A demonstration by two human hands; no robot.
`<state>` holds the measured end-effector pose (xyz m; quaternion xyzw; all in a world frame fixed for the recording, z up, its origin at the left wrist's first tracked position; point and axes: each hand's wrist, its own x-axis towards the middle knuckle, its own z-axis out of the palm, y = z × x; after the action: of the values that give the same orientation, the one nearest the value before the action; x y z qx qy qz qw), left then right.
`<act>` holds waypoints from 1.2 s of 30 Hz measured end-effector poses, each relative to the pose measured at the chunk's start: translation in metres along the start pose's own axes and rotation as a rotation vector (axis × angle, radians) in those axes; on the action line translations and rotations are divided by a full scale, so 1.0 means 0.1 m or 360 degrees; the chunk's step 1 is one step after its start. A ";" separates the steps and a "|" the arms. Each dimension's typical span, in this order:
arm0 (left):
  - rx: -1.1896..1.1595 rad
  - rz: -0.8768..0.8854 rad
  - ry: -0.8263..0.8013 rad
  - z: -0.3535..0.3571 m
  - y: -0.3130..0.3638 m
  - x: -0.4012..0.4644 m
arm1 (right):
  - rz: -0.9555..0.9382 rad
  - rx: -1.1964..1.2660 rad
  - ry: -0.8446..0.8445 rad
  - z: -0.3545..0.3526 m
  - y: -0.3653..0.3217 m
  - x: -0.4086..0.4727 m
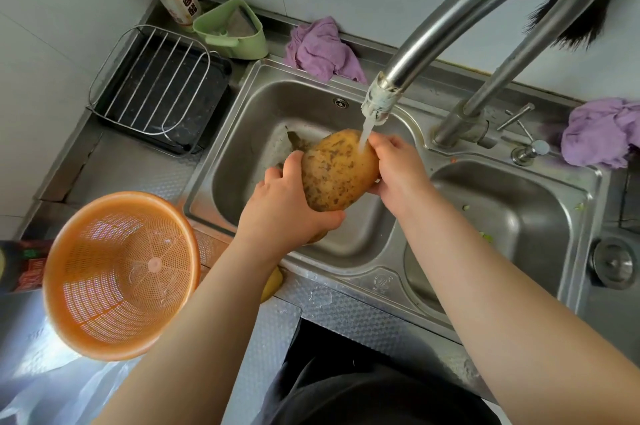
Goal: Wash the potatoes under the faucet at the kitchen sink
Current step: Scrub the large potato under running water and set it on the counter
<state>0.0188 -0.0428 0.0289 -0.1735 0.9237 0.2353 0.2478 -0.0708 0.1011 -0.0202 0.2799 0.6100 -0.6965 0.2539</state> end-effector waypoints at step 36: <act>0.0100 0.0114 0.0152 -0.11 0.06 0.06 | -0.0016 0.0299 -0.0092 0.14 -0.19 -0.10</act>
<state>0.0071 -0.0454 0.0362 -0.1436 0.9470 0.2063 0.2001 -0.0784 0.0897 0.0018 0.2792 0.5357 -0.7598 0.2405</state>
